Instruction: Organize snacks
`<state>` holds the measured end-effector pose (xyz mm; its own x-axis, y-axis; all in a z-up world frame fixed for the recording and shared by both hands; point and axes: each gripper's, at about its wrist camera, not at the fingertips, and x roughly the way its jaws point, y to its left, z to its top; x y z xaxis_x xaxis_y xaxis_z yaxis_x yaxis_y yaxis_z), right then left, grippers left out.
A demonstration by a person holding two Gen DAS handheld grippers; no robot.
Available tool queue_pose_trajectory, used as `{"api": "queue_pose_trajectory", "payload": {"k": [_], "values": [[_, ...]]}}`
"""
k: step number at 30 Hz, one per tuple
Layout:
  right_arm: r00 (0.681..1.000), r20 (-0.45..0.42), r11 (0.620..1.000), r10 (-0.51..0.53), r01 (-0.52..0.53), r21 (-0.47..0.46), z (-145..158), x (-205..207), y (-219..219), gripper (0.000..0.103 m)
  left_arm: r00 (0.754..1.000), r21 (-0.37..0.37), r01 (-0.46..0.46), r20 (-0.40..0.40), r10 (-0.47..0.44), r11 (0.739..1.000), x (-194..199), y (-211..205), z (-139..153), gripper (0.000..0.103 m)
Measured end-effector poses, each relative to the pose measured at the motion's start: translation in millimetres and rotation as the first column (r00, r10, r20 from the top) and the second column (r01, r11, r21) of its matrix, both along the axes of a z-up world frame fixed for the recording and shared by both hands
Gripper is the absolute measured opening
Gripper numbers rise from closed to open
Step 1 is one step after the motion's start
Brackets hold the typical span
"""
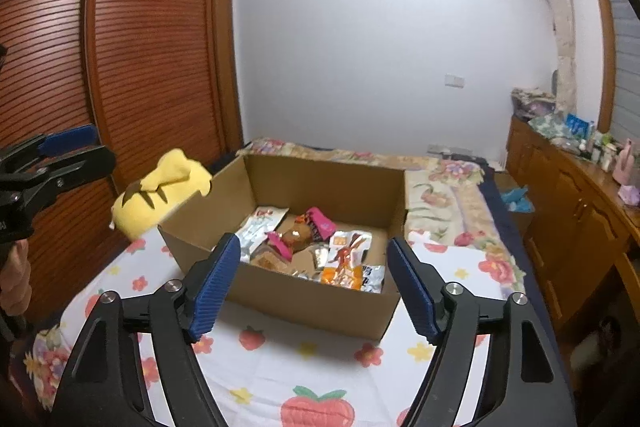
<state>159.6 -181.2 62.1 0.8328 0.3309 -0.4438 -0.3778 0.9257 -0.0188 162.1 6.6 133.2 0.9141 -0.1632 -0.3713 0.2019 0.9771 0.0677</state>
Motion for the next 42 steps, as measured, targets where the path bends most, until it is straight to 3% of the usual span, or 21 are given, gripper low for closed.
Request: {"api": "queue_pose_trajectory", "payload": {"k": [2,3,7,17,33,42], "values": [[1.0,0.015,1.0,-0.012,0.012,0.007,3,-6,-1,0.083,1.0,-0.007,-0.003,0.014,0.003,1.0,-9,1,1,0.102],[0.999,0.025,1.0,-0.021,0.021,0.014,6,-11,-2,0.085,1.0,-0.009,-0.007,0.021,0.007,1.0,-12,1,1,0.103],[0.998,0.046,0.999,-0.032,0.03,0.034,11,-22,-5,0.088,0.998,0.022,-0.054,0.029,0.054,0.998,-20,0,0,0.103],[0.993,0.088,0.995,-0.084,0.078,0.066,15,-47,-11,0.094,0.992,-0.05,-0.102,0.064,0.105,0.994,-50,6,-11,0.103],[0.982,0.125,0.989,-0.142,0.135,0.062,-6,-88,-9,0.095,0.987,-0.028,-0.153,0.042,0.154,0.988,-83,4,-46,0.103],[0.984,0.102,0.988,-0.143,0.137,0.068,-15,-92,-7,0.095,0.988,-0.038,-0.153,0.019,0.154,0.987,-88,8,-52,0.103]]}}
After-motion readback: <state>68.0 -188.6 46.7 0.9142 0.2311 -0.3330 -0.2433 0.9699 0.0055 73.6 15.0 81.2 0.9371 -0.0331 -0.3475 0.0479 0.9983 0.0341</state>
